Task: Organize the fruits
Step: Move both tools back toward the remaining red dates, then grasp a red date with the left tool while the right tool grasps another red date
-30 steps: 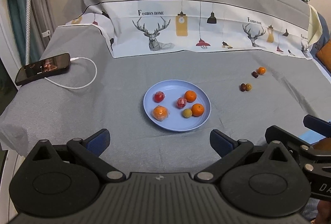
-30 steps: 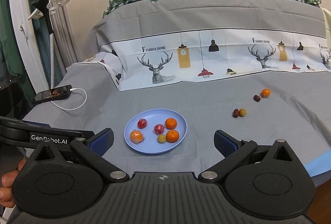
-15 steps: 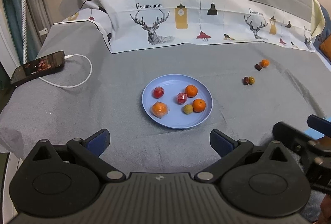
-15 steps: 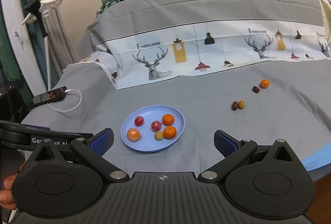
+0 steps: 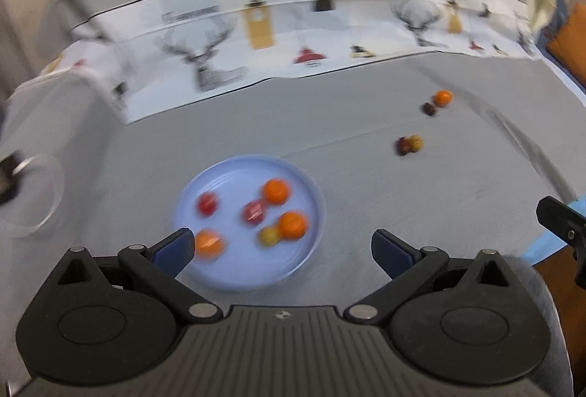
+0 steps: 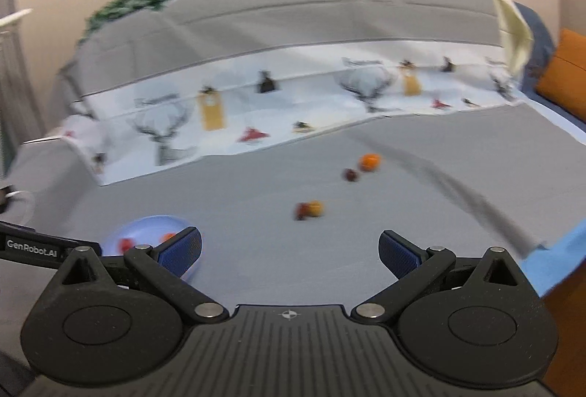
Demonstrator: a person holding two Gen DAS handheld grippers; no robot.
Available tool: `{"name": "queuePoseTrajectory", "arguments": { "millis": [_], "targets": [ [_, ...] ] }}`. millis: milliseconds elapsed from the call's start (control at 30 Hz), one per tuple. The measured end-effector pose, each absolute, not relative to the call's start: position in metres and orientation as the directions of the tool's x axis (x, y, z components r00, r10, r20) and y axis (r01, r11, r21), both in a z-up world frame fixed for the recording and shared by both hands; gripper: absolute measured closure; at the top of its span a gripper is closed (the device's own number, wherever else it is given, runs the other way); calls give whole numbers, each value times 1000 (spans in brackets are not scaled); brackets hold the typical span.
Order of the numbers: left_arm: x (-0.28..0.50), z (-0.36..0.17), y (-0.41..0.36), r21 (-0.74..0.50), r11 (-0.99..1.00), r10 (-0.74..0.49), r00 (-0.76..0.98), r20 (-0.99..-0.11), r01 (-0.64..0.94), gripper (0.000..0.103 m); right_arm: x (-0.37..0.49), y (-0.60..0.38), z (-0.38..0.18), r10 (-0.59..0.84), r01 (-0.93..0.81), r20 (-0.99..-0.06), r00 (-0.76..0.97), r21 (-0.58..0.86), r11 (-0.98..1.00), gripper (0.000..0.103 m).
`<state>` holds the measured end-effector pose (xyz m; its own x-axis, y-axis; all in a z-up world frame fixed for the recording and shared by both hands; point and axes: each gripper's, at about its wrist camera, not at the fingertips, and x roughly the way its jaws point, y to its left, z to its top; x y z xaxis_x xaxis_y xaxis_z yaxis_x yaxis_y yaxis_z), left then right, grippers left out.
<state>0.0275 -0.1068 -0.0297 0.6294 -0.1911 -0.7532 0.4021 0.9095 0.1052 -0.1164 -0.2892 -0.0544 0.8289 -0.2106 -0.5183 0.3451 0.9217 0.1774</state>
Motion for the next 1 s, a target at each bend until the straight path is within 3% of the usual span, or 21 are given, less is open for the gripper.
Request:
{"name": "queuePoseTrajectory", "arguments": {
  "millis": [233, 467, 600, 767, 833, 867, 900, 933, 1000],
  "targets": [
    [92, -74, -204, 122, 839, -244, 568, -786, 530, 0, -61, -365, -89, -300, 470, -571, 764, 173, 866, 1],
    [174, -146, -294, 103, 769, -291, 490, -822, 631, 0, 45, -424, -159, -273, 474, -664, 695, 139, 869, 1],
    [204, -183, -324, 136, 719, -277, 461, -843, 681, 0, 107, -452, -202, -253, 470, -713, 654, 121, 874, 1],
    [223, -208, -335, 114, 713, -299, 446, -844, 692, 2, 173, -463, -231, -259, 422, -697, 668, 69, 904, 1],
    [224, -206, -334, 82, 728, -331, 453, -828, 681, 23, 190, -459, -235, -284, 405, -673, 683, 26, 914, 1],
    [226, -203, -332, 57, 731, -354, 448, -821, 680, 44, 196, -455, -234, -283, 383, -657, 699, 10, 924, 5],
    [226, -201, -330, 47, 730, -367, 449, -814, 682, 71, 197, -453, -233, -284, 375, -639, 714, 7, 927, 13],
    [226, -198, -329, 39, 725, -376, 442, -814, 688, 82, 198, -451, -231, -290, 379, -625, 725, 10, 925, 32],
    [229, -196, -327, 14, 729, -384, 425, -819, 685, 81, 202, -445, -231, -295, 377, -612, 734, 6, 926, 63]
  ]
}}
